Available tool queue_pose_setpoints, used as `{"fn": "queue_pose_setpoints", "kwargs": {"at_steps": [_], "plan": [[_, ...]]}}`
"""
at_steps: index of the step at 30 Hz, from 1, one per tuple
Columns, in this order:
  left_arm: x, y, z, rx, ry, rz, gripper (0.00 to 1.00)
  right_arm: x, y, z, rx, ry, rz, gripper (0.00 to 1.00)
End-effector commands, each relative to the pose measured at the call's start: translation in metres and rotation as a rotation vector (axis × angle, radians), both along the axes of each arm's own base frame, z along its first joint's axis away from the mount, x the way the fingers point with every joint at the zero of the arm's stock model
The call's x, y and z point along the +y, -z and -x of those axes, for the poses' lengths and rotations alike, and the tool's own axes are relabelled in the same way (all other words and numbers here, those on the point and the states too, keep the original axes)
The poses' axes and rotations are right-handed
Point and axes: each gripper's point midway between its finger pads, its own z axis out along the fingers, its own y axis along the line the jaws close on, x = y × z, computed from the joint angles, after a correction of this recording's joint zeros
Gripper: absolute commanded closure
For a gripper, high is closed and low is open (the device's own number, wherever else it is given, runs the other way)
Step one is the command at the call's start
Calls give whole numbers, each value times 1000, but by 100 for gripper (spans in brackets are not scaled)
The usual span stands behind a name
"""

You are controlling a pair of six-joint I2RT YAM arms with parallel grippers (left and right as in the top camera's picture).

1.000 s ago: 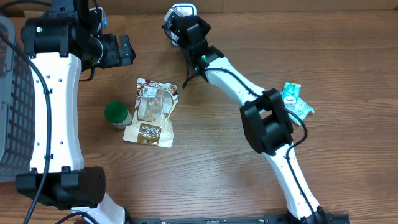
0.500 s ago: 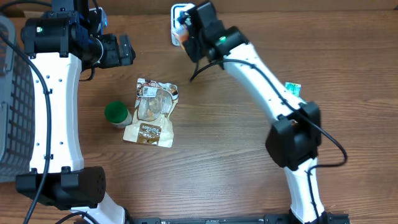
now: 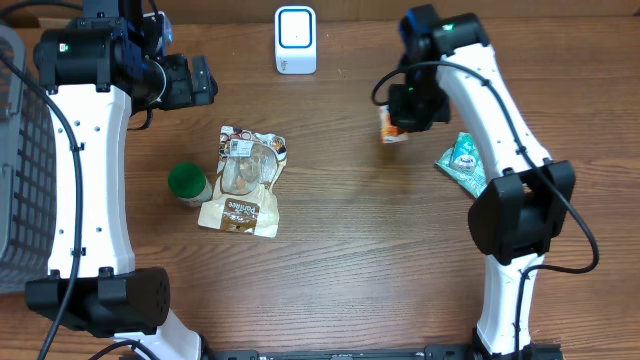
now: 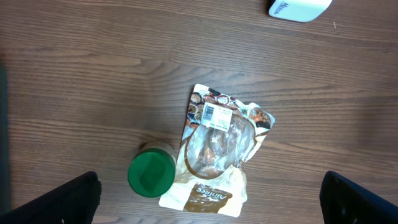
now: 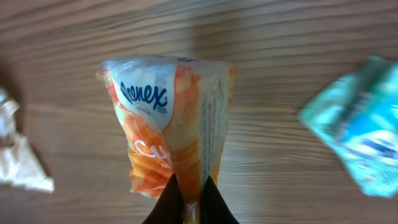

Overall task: Scan the item barcode
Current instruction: 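Carry the Kleenex pack right and release it near the green packs, then move the right gripper to the snack bag and grasp its top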

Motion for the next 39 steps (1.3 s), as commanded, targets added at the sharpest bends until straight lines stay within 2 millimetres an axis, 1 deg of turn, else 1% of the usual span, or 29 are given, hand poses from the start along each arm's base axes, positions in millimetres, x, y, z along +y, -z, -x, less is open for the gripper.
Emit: {"fn": "queue_pose_setpoints", "kwargs": {"at_steps": [1, 4, 6, 13, 15, 16, 18, 19, 20, 22, 24, 25, 27, 29, 31, 32, 35, 36, 38, 39], "plan": [[2, -4, 1, -9, -11, -3, 0, -37, -9, -3, -27, 143, 83, 96], [3, -4, 1, -10, -13, -3, 0, -62, 2, 0, 9, 233, 118, 96], [3, -4, 1, -9, -13, -3, 0, -74, 10, 4, 37, 272, 131, 96], [2, -4, 1, -10, -12, -3, 1, -118, 52, 28, 156, 375, 157, 96], [2, -4, 1, -10, -12, -3, 0, -127, 61, 33, 178, 399, 159, 95], [2, -4, 1, -9, -12, -3, 0, -133, 64, 37, 193, 413, 161, 86], [2, -4, 1, -10, -12, -3, 0, -147, 67, 45, 222, 441, 169, 60], [2, -4, 1, -9, -12, -3, 0, -151, 66, 46, 226, 450, 168, 49], [2, -4, 1, -10, -12, -3, 0, -153, 66, 46, 228, 458, 167, 46], [2, -4, 1, -9, -12, -3, 0, -160, 62, 47, 233, 475, 165, 45], [2, -4, 1, -9, -12, -3, 0, -161, 57, 46, 226, 468, 162, 45], [2, -4, 1, -9, -12, -3, 1, -158, 44, 40, 203, 442, 137, 45], [2, -4, 1, -9, -12, -3, 0, -147, 32, 31, 171, 407, 80, 45], [2, -4, 1, -10, -12, -3, 0, -132, 17, 20, 129, 361, 3, 44], [2, -4, 1, -9, -12, -3, 0, -109, 4, 9, 84, 294, -91, 37], [2, -4, 1, -9, -12, -3, 0, -97, 0, 4, 65, 272, -134, 31], [2, -4, 1, -9, -12, -3, 0, -75, -3, -4, 36, 237, -189, 17], [2, -4, 1, -9, -12, -3, 1, -66, -1, -7, 24, 218, -203, 14], [2, -4, 1, -9, -12, -3, 0, -55, 0, -10, 11, 194, -207, 10], [2, -4, 1, -10, -12, -3, 0, -47, 1, -12, 3, 185, -212, 10]]}}
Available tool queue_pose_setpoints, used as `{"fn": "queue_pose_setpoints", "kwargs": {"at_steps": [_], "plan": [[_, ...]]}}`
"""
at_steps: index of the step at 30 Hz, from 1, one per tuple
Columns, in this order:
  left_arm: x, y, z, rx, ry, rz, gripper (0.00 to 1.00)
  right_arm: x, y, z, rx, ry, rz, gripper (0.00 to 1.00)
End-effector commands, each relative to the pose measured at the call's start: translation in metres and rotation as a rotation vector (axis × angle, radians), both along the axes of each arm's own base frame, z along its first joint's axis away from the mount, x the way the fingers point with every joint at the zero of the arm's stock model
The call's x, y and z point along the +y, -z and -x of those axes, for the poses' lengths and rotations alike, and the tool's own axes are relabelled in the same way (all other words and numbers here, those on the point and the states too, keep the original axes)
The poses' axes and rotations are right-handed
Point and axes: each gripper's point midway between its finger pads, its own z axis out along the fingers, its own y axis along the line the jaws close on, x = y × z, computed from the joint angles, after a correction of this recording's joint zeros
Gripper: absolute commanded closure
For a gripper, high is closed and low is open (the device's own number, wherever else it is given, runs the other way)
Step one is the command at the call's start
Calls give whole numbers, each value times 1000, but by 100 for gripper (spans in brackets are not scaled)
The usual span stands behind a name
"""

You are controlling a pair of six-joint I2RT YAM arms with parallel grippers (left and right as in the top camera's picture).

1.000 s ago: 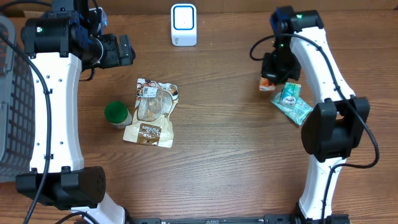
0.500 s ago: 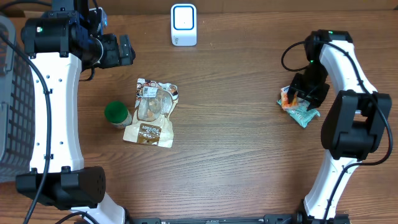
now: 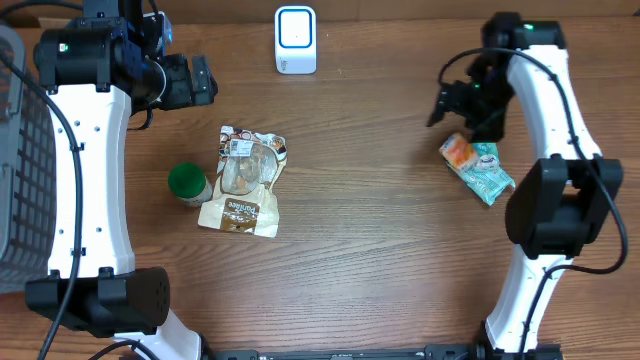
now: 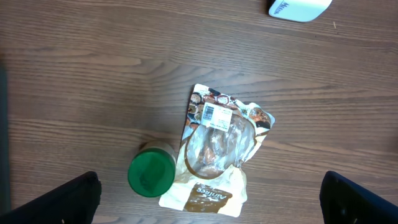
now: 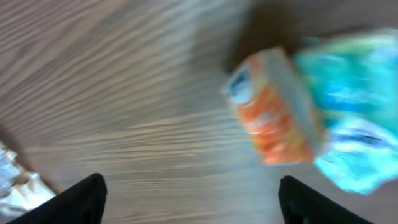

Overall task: Scan the item barcode
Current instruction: 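Move the right gripper to the snack bag and grasp its top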

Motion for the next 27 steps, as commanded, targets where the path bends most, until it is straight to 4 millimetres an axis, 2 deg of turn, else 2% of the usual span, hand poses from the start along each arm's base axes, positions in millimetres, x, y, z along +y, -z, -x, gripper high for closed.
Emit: {"fn": "queue_pose_setpoints", "kwargs": {"at_steps": [1, 3, 6, 7, 8, 12, 18, 25, 27], "plan": [[2, -4, 1, -9, -12, -3, 0, 37, -18, -6, -78, -61, -83, 10], [2, -4, 1, -9, -12, -3, 0, 55, -16, -8, -95, -90, -123, 12], [2, -4, 1, -9, -12, -3, 0, 107, -10, -10, -137, -174, -240, 17], [2, -4, 1, -10, -12, -3, 0, 117, -7, -9, -144, -192, -264, 16], [2, -4, 1, -10, -12, -3, 0, 144, 2, -6, -149, -212, -308, 16], [2, -4, 1, -9, -12, -3, 0, 198, 28, 11, -140, -253, -369, 13], [2, -4, 1, -9, -12, -3, 0, 260, 57, 34, -154, -252, -410, 12], [2, -4, 1, -9, -12, -3, 0, 304, 81, 40, -233, -138, -405, 13], [2, -4, 1, -9, -12, -3, 1, 315, 85, 44, -247, -131, -431, 17]]}}
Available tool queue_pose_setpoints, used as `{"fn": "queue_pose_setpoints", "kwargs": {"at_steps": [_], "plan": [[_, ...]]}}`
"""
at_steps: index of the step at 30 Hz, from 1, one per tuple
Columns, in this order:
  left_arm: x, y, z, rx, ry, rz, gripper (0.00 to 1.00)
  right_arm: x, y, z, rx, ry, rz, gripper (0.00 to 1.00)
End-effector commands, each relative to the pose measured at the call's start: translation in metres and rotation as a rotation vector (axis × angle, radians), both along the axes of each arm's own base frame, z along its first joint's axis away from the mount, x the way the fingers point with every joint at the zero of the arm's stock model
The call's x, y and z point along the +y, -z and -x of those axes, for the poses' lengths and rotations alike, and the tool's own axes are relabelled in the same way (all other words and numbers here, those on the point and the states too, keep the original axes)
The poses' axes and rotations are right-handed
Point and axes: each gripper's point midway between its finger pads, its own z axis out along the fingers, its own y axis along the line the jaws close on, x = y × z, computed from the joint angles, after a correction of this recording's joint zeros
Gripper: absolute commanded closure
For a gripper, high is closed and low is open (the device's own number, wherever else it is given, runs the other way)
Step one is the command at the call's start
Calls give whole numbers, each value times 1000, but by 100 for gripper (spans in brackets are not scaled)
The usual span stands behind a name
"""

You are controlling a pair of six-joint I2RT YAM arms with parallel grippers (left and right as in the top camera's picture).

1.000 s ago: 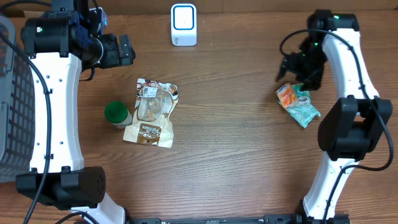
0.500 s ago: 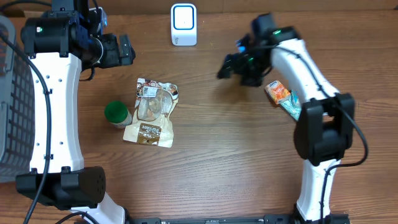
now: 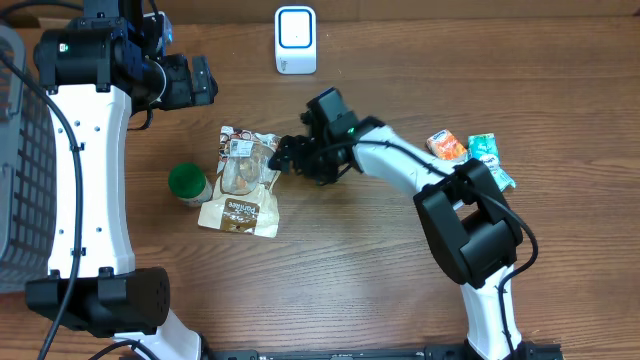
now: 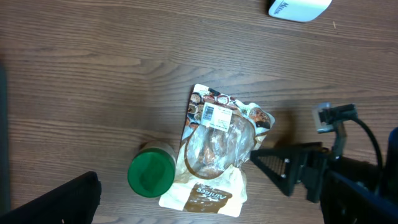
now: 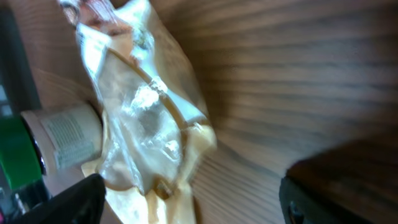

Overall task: Scan the item barcode
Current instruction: 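Move the right gripper to the snack bag and grasp its top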

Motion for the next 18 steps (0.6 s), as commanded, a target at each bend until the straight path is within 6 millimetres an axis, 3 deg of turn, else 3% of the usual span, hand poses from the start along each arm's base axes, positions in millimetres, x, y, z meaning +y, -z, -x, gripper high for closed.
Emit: {"fn": "queue_pose_setpoints", "kwargs": {"at_steps": [1, 6, 10, 11, 14, 15, 17, 18], "plan": [[2, -4, 1, -9, -12, -3, 0, 9, 1, 6, 28, 96, -14, 18], [2, -4, 1, -9, -12, -3, 0, 30, 13, 23, 26, 76, -38, 26], [2, -4, 1, -9, -12, -3, 0, 45, 38, 38, 29, 53, -2, 37], [2, -4, 1, -9, -12, -3, 0, 47, 45, 41, 43, 56, 2, 43], [2, -4, 1, -9, -12, -3, 0, 49, 61, 45, 61, 59, 10, 70], [2, -4, 1, -9, -12, -3, 0, 48, 64, 45, 72, 66, 15, 84], [2, -4, 1, -9, -12, -3, 0, 44, 64, 42, 76, 76, 16, 95], [2, -4, 1, -10, -12, -3, 0, 42, 64, 40, 82, 77, 12, 96]]}}
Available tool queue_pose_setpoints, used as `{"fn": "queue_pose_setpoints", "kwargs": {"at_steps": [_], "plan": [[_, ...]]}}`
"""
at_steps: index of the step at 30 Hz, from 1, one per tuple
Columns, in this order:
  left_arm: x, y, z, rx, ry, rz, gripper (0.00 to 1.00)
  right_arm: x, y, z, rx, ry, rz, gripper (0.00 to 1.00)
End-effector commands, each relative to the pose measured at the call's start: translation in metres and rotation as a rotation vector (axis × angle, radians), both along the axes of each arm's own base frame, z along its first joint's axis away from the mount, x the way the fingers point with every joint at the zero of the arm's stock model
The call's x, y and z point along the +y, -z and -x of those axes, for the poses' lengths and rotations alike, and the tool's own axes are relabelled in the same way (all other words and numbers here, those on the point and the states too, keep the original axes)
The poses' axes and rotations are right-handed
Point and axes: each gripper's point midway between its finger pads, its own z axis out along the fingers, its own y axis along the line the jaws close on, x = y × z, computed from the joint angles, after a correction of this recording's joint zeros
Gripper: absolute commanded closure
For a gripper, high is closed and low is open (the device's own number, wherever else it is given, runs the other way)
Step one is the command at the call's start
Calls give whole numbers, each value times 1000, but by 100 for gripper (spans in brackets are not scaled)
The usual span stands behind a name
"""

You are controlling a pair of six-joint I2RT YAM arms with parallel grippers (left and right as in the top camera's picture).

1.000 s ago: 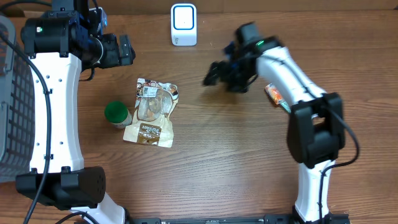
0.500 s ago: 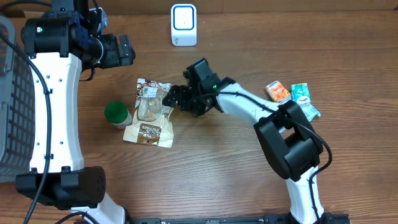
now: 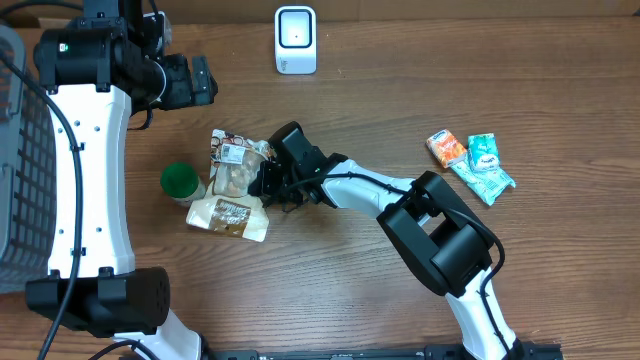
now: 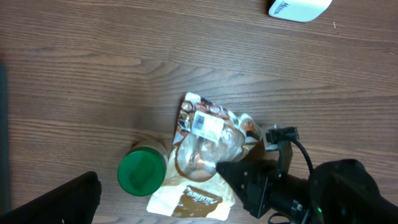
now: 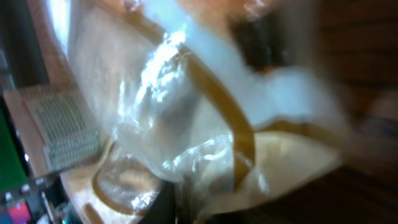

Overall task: Scan the item barcode
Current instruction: 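Move the right gripper to the snack bag and grasp its top, then bring the left gripper in and grasp the snack bag alongside the right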

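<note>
A tan and brown snack pouch (image 3: pixel 232 182) with a clear window lies crumpled left of centre. Its white barcode label (image 4: pixel 204 124) faces up. My right gripper (image 3: pixel 266 186) lies low at the pouch's right edge and is shut on the pouch film (image 5: pixel 186 155), which fills the right wrist view. The white scanner (image 3: pixel 296 40) stands at the back centre. My left gripper (image 3: pixel 205 80) hangs open high above the table's back left, holding nothing; its view looks down on the pouch (image 4: pixel 199 162) and the right gripper (image 4: pixel 239 177).
A green-lidded jar (image 3: pixel 181 181) stands touching the pouch's left side. An orange tissue pack (image 3: pixel 446 147) and a teal one (image 3: pixel 485 165) lie at the right. A grey wire basket (image 3: pixel 22 170) runs along the left edge.
My right gripper was open beside the pouch's right edge; now it is shut on the pouch. The pouch has crumpled and shifted left, and the jar has moved slightly left with it.
My right gripper first held the orange tissue pack above the table's right half. Then it was open, with the pack lying beside the teal one. Then it stood open at the snack pouch, and now it grips the pouch. The left arm stayed still.
</note>
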Motion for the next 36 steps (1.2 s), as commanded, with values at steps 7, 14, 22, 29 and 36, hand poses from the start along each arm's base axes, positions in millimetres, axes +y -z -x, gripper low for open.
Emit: {"fn": "queue_pose_setpoints", "kwargs": {"at_steps": [7, 14, 22, 29, 36], "plan": [[2, -4, 1, -10, -13, -3, 0, -41, 7, -8, 64, -78, -20, 96], [2, -4, 1, -10, -13, -3, 1, -111, -35, -26, -75, -138, 180, 96], [2, -4, 0, -11, -13, -3, 0, -162, -20, -29, -81, -63, 456, 96], [2, -4, 1, -10, -12, -3, 1, -163, -20, -30, -84, -61, 462, 96], [-20, -6, 0, -17, 41, 104, 0, -163, -20, -31, -87, -58, 460, 96]]}}
